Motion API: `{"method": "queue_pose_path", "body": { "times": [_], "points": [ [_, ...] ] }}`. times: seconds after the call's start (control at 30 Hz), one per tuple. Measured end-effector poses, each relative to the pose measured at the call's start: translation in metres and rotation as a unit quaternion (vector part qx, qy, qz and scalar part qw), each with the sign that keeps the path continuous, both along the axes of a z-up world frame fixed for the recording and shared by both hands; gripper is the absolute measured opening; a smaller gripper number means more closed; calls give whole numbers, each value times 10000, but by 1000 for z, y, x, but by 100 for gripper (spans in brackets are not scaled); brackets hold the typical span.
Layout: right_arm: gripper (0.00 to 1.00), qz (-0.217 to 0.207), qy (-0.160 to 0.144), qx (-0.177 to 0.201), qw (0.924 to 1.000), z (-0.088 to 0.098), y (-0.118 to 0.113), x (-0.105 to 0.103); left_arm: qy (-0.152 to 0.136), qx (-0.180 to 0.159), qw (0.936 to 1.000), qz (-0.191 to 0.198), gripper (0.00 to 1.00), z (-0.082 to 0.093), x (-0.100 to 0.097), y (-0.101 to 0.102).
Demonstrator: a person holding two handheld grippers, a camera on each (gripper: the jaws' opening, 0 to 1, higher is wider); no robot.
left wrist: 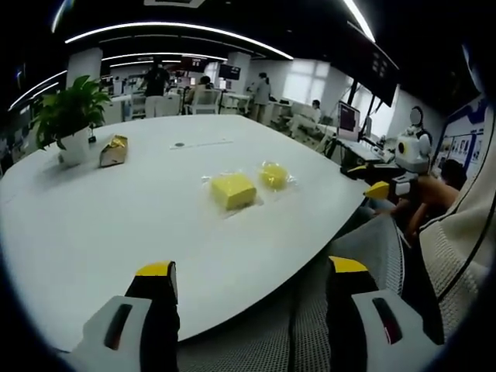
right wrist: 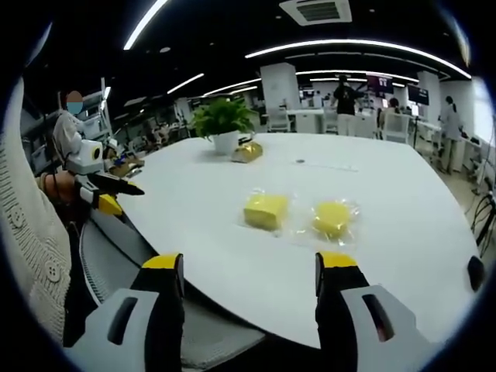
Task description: Compare the silicone blocks by pressing each to a similar depth, holding the contact briefly, and releasing to observe deformation and rebound differences across the visible hardness samples.
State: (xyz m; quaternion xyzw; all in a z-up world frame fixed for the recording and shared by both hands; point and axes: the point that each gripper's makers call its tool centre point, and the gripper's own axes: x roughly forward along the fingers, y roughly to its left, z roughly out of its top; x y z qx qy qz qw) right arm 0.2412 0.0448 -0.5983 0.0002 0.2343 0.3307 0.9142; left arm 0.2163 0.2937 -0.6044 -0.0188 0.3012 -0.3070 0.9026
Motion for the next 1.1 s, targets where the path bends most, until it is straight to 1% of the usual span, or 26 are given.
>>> {"method": "queue_pose_path", "body": {
  "times": [0.13,0.27,0.5,0.7,0.87,0.97,1.1],
  "points": [
    [65,42,18,20,10000,2,3,6,57,115,9999,-85,78,-3,2,-1],
    [66,54,27,23,10000,5,2,10,104,93,9998,-121,78,-2,5,-2],
    [66,79,143,-26,9999,0,-3,11,203,162,9994,-218,78,-2,12,-4],
    [66,97,248,12,9996,-4,-3,13,239,264,9987,-351,79,0,19,-7],
    [66,149,340,-3,9993,-7,-3,12,280,233,9986,-382,78,-2,22,-11],
    [66,142,369,-9,9992,-8,-5,11,319,275,9982,-423,78,-4,23,-13],
    [66,163,433,-38,9989,-10,-7,9,349,246,9978,-507,78,-2,25,-18]
  ]
}}
